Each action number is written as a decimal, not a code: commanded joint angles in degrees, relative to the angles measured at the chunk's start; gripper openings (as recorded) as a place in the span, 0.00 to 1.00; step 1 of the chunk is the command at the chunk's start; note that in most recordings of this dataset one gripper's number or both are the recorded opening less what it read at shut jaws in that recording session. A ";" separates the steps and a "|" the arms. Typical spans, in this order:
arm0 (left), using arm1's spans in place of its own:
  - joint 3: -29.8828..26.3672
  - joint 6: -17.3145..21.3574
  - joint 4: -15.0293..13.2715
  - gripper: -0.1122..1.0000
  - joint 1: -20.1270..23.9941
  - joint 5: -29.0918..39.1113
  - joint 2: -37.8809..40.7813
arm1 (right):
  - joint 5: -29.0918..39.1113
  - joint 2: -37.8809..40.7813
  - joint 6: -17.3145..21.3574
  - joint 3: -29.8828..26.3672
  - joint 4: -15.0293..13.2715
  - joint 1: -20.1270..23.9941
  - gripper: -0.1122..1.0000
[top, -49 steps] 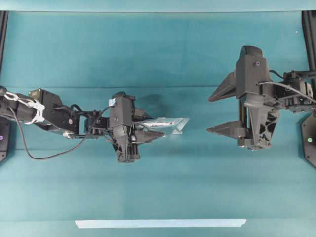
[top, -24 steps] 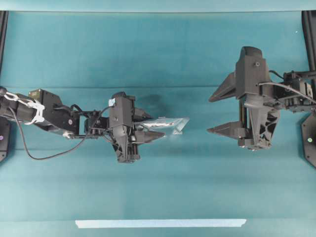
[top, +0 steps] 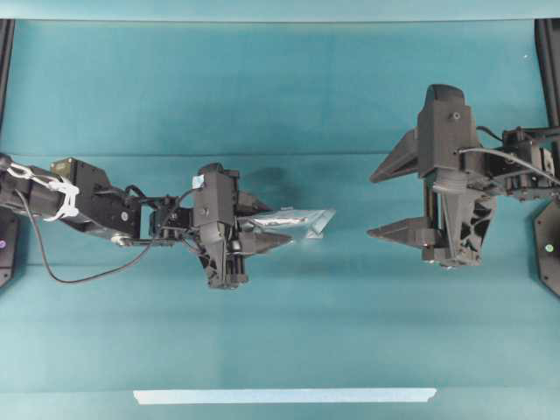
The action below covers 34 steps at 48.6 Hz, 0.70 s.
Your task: Hand over the silver zip bag and make it stand upright.
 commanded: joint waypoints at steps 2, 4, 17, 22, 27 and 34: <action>-0.18 -0.09 0.09 0.35 -0.44 -0.09 -0.44 | -0.53 -0.35 0.53 -0.44 -0.09 0.18 0.91; -0.18 -0.09 0.09 0.35 -0.44 -0.09 -0.44 | -0.53 -0.44 0.62 -0.44 -0.09 0.18 0.91; -0.18 -0.09 0.00 0.35 -0.44 -0.09 -0.44 | -0.53 -0.44 0.62 -0.44 -0.09 0.18 0.91; -0.18 -0.09 0.09 0.35 -0.44 -0.09 -0.44 | -0.53 -0.44 0.62 -0.44 -0.09 0.18 0.91; -0.44 -0.18 0.00 0.35 -0.44 1.76 -0.44 | -0.53 -0.44 0.62 -0.44 -0.09 0.18 0.91; -0.62 0.35 0.09 0.35 -0.44 2.29 -0.88 | -0.53 -0.35 0.62 -0.44 -0.09 0.18 0.91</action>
